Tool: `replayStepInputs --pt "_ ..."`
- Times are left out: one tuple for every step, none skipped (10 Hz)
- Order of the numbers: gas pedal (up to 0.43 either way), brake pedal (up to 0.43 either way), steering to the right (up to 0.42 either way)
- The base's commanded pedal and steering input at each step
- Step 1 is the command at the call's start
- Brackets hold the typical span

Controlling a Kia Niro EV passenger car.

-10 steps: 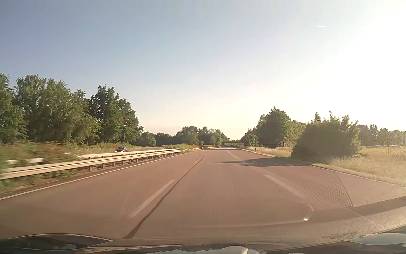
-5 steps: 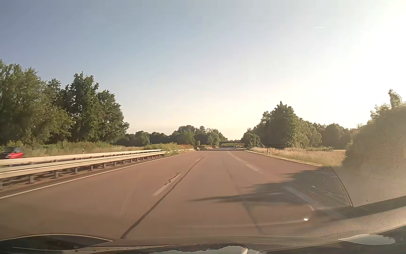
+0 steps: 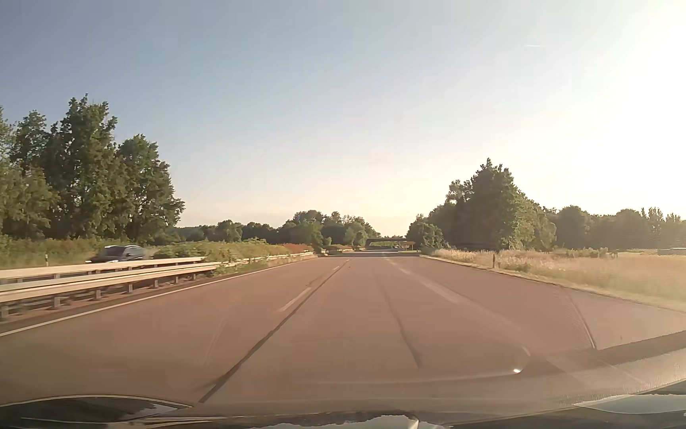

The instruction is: Follow the waypoints while adhering to traffic rules and regulations

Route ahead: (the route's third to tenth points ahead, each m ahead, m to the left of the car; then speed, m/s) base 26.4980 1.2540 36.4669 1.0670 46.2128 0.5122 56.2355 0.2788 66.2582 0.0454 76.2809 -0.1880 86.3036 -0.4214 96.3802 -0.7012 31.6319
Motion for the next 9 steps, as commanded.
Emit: replayStepInputs --pt "0.287 0.000 0.005" --pt "0.280 0.000 0.005" --pt "0.280 0.000 0.004" --pt "0.280 0.000 0.004" --pt "0.280 0.000 0.004" --pt "0.280 0.000 0.004" --pt "0.268 0.000 0.004" --pt "0.248 0.000 0.004" --pt "0.240 0.000 0.004"
